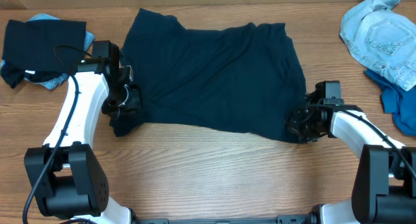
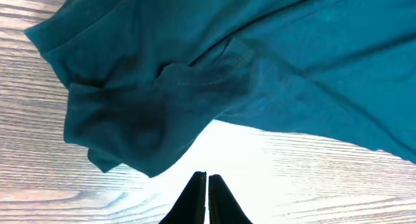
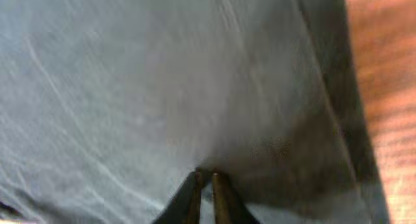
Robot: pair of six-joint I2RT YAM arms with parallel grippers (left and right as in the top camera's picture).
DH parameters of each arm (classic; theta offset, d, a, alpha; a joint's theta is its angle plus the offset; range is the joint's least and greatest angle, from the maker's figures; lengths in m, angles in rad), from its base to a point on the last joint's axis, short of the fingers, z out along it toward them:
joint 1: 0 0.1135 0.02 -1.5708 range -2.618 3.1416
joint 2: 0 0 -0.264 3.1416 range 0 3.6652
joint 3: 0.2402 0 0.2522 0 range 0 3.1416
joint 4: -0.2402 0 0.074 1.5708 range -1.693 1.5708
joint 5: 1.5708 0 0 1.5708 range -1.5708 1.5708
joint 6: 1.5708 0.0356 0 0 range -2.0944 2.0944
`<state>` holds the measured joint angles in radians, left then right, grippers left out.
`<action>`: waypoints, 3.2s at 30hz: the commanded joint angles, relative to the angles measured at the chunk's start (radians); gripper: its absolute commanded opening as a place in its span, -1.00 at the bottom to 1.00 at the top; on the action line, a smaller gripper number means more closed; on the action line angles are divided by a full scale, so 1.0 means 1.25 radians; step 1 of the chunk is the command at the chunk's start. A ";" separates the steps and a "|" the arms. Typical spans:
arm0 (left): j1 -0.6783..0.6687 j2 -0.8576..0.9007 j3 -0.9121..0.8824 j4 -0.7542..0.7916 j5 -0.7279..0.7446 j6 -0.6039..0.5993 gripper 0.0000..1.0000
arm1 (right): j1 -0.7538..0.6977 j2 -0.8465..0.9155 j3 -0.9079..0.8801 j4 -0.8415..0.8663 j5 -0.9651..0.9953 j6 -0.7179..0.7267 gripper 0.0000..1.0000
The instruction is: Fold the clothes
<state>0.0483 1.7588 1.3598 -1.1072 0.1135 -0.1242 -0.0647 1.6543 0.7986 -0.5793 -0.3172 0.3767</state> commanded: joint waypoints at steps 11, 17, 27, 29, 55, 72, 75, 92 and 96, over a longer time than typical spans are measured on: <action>0.003 -0.006 0.001 0.000 0.014 0.034 -0.86 | -0.018 -0.023 0.005 -0.185 -0.004 0.053 -0.92; 0.003 -0.006 0.001 -0.002 0.014 0.040 -0.85 | -0.018 -0.157 0.005 -0.243 0.072 0.074 -0.92; 0.003 -0.006 0.001 -0.002 0.014 0.040 -0.85 | -0.030 -0.306 0.005 -0.188 0.085 0.034 0.34; 0.003 -0.006 0.001 -0.002 0.014 0.040 -0.85 | -0.035 -0.285 0.005 -0.165 0.085 0.034 0.33; 0.003 -0.006 0.001 0.004 0.015 0.049 -0.86 | -0.138 -0.129 0.005 -0.128 0.034 -0.030 0.18; 0.003 -0.006 0.001 0.000 0.015 0.049 -0.85 | -0.137 -0.007 0.005 -0.102 0.001 -0.074 0.11; 0.003 -0.006 0.001 0.000 0.015 0.049 -0.85 | -0.137 -0.007 0.005 -0.160 0.001 -0.071 0.05; 0.003 -0.006 0.001 0.001 0.015 0.049 -0.85 | -0.139 -0.021 0.005 -0.201 0.028 -0.013 -0.92; 0.003 -0.006 0.001 0.004 0.015 0.049 -0.85 | -0.139 -0.065 0.005 -0.251 0.032 -0.013 -0.92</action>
<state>0.0483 1.7588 1.3598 -1.1057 0.1204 -0.0937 -0.2356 1.6337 0.8085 -0.8581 -0.2985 0.3473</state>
